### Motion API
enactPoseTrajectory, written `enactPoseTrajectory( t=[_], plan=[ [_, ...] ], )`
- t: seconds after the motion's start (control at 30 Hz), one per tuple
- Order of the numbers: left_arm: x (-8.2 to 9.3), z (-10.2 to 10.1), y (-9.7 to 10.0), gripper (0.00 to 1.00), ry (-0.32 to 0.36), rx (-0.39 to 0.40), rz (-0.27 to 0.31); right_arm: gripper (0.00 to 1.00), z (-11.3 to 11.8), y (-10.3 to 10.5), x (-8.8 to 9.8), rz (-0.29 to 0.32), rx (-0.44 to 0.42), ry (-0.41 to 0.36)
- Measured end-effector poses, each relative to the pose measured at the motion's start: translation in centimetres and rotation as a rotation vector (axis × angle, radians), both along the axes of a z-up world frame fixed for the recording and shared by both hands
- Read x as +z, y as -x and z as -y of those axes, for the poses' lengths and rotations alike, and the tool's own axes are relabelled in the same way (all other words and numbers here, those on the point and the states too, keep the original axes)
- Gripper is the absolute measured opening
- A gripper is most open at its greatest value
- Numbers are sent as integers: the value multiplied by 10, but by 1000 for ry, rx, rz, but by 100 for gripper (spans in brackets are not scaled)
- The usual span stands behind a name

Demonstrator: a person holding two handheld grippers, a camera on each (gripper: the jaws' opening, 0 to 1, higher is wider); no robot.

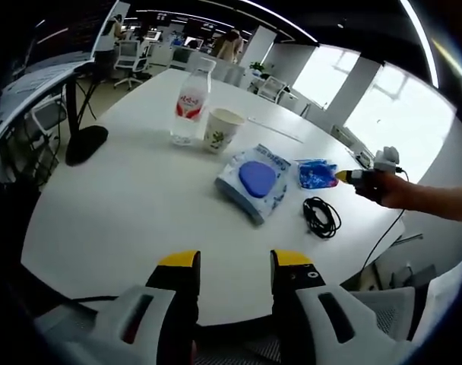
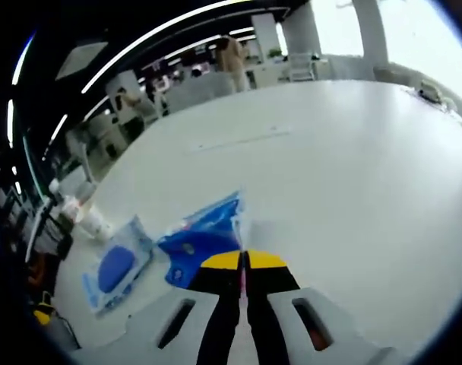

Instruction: Arrange the tabletop items into an orderly group along one side of the table until the central work area is clear of visible clutter.

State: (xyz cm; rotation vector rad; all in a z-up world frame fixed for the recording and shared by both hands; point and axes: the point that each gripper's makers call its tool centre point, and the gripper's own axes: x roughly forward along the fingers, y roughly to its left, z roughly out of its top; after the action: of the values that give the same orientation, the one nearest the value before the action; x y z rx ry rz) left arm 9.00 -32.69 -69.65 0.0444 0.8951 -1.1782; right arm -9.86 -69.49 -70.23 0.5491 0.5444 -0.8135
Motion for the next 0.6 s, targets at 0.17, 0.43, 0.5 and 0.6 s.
enactPoseTrajectory(
  t=[0.17, 0.43, 0.5, 0.6],
  plan=[
    [0, -1, 1, 35, -7, 5, 1, 0, 17, 11, 1, -11, -17, 3],
    [-4, -4, 4, 35, -21, 9, -10, 0, 36, 22, -2, -27, -32, -2],
    [-4, -4, 6, 35, -26, 4, -8, 0, 39, 23, -4, -34, -30, -3],
    [-3, -2, 7, 35, -31, 1, -4, 0, 44, 24, -7, -39, -32, -9]
  ],
)
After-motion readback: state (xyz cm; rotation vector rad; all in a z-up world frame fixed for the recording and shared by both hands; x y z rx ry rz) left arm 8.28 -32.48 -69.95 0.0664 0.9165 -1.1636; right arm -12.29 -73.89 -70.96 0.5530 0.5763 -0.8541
